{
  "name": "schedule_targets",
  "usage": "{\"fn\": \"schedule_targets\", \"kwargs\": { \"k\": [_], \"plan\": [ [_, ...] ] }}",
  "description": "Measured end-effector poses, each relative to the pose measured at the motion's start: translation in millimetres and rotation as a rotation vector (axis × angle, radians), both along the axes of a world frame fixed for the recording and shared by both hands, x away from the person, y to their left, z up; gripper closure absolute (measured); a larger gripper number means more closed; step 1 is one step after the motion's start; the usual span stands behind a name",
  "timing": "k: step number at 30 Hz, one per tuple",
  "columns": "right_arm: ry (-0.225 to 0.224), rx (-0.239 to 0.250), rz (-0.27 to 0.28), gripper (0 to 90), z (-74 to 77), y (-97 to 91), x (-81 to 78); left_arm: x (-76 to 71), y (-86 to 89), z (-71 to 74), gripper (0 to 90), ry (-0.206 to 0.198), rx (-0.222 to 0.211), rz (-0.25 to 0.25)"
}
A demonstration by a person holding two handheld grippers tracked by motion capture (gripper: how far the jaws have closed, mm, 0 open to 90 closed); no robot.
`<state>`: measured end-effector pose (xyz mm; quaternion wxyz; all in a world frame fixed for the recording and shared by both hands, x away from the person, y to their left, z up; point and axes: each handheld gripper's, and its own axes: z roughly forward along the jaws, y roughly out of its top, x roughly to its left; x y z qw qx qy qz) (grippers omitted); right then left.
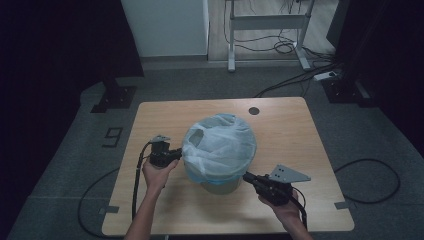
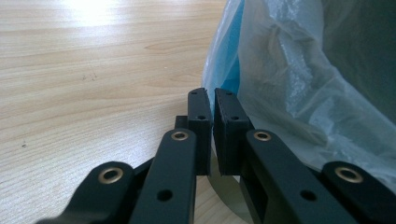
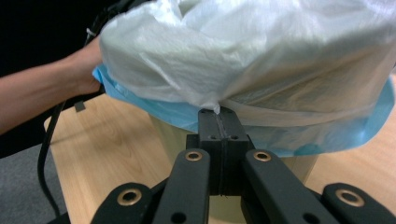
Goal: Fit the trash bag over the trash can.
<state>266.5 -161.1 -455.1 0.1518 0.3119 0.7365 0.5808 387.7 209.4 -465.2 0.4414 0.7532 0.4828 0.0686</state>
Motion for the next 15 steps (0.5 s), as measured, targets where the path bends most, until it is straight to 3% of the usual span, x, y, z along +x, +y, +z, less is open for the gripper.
{"fn": "schedule_targets", "kwargs": {
  "k": [7, 15],
  "plan": [
    [0.032, -0.037, 0.004, 89.3, -23.9, -0.2, -2.5, -0.3, -0.9, 0.0, 85.6, 0.003, 0.004, -0.001],
    [0.103, -0.09, -0.008, 89.3, -49.2, -6.0, 1.9, -0.3, -2.9, -1.4, 85.6, 0.008, 0.014, -0.006]
  ]
}}
